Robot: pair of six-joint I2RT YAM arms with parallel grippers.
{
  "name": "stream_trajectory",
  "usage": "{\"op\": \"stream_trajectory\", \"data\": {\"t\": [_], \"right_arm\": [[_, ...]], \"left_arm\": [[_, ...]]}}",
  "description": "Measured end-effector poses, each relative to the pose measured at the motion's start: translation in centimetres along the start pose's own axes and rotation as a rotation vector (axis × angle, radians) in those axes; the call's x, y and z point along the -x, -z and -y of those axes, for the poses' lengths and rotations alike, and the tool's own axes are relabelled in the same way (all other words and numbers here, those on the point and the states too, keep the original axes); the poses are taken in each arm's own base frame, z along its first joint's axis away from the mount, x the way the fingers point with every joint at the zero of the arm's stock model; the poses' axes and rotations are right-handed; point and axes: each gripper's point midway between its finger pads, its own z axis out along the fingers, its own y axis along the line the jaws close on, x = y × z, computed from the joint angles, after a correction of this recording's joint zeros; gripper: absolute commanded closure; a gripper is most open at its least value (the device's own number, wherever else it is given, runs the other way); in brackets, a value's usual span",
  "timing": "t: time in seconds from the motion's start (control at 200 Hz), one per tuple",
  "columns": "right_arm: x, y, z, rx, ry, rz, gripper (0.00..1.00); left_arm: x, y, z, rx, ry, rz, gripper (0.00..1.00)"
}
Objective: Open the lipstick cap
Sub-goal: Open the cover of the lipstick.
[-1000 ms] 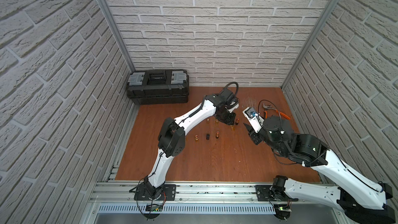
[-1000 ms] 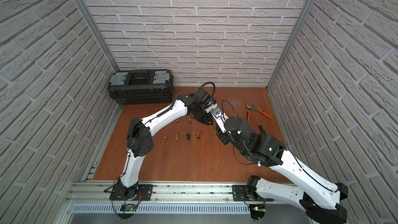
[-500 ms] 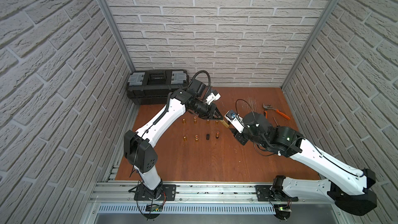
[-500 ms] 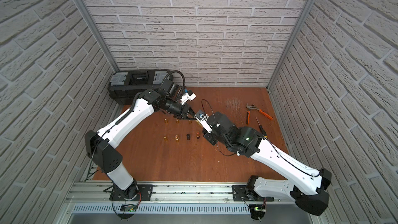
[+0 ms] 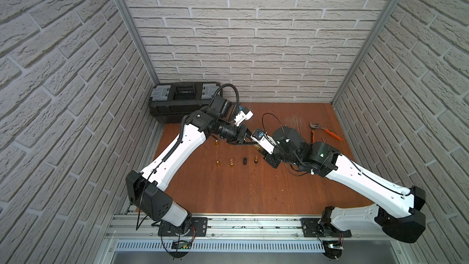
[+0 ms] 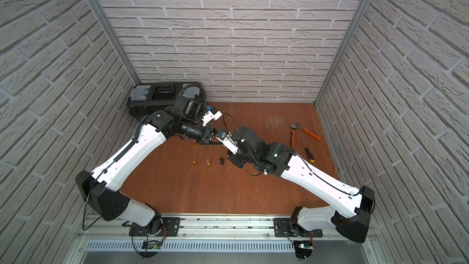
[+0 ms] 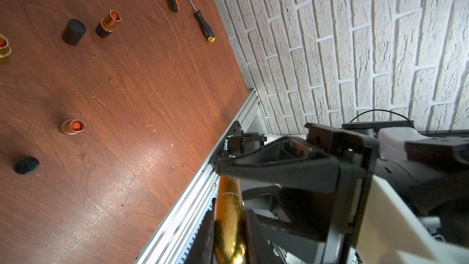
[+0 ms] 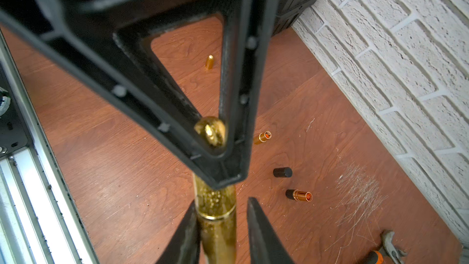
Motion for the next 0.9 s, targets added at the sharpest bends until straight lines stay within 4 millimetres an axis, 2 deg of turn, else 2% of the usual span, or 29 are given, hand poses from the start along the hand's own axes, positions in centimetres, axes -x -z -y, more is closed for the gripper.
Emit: {"op": "stream_trajectory", "data": {"t": [0.055,0.2,0.345,0.645,0.815,0.9], "right_arm": [[0.1,-0.1,-0.1,0.004,0.009,-0.001,0.92],[0.5,-0.2,-0.2,0.009,0.012,0.002,0.96],[1.0,-0.4,-0.1,0.007,0.012,0.017,0.97],[1.9,-0.4,-0.2,0.005,0.009,0.052,0.97],[-0.6,-1.0,0.3,-0.037,0.022,-0.04,0.97],[-1.3,-1.1,0.6,-0.059,0.023,-0.061,0.97]], "left_arm": [[0.0,0.1,-0.1,0.002,0.003,0.002,0.95],[0.2,0.7,-0.4,0.006,0.013,0.02,0.96],[0.5,1.5,-0.7,0.006,0.024,0.041,1.0],[0.8,2.6,-1.2,-0.018,0.063,0.062,0.99],[1.6,4.0,-2.3,0.014,0.089,0.114,0.98],[1.7,4.3,-2.8,0.026,0.103,0.124,0.98]]}}
